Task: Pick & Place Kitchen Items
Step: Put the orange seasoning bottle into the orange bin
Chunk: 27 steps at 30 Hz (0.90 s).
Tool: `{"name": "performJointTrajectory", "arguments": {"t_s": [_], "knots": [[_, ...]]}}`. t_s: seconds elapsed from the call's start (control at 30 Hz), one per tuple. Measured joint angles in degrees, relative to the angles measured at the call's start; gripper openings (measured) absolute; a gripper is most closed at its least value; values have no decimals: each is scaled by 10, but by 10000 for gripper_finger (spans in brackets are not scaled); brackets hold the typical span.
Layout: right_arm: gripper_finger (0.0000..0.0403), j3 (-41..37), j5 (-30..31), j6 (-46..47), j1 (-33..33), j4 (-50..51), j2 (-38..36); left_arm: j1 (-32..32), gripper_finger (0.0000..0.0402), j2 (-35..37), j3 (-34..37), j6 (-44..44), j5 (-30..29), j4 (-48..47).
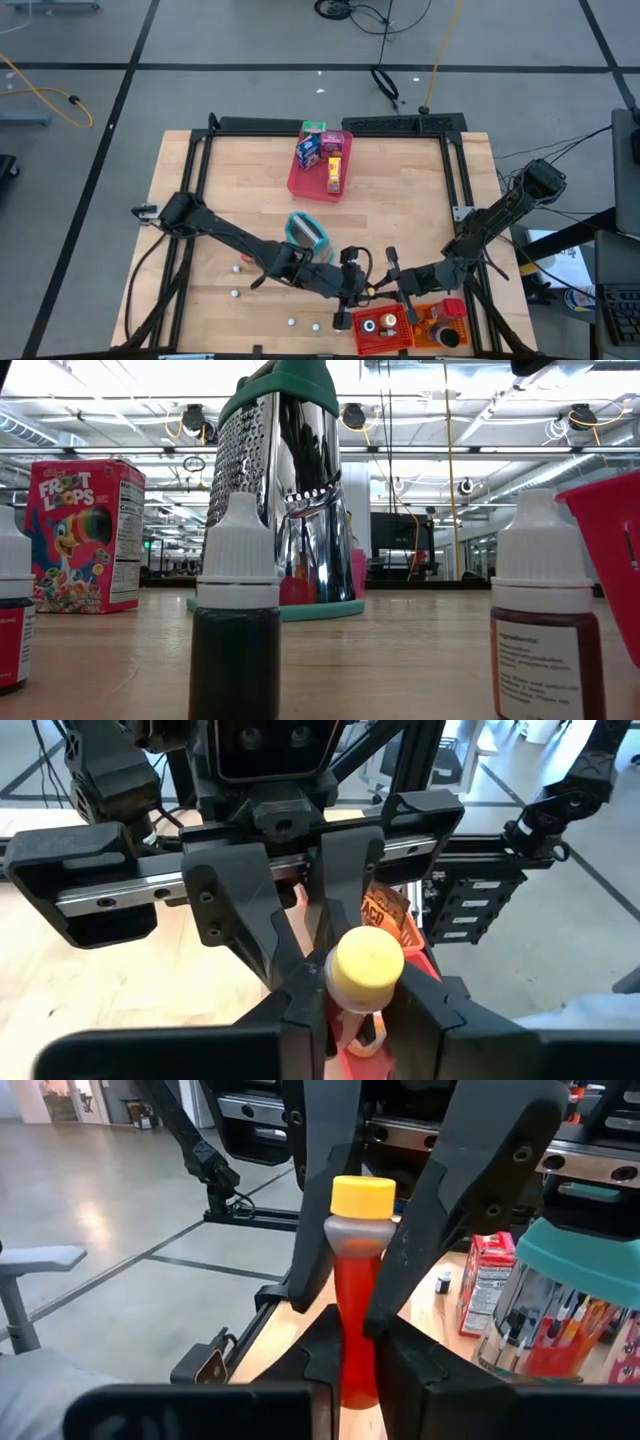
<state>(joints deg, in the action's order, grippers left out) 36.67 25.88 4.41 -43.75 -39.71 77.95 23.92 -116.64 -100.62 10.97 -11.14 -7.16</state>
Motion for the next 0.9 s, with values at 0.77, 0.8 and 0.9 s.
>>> {"name": "performJointTrajectory", "arguments": {"t_s": [0.77, 0.8, 0.9], "knots": [[25, 0, 72, -13, -151, 66, -53, 38, 132, 52, 1, 12, -58, -158], [25, -1, 85, -13, -165, 67, -54, 40, 132, 52, 1, 12, -59, -161], [24, -1, 134, -19, -207, 68, -55, 44, 132, 52, 1, 20, -60, -173]]}}
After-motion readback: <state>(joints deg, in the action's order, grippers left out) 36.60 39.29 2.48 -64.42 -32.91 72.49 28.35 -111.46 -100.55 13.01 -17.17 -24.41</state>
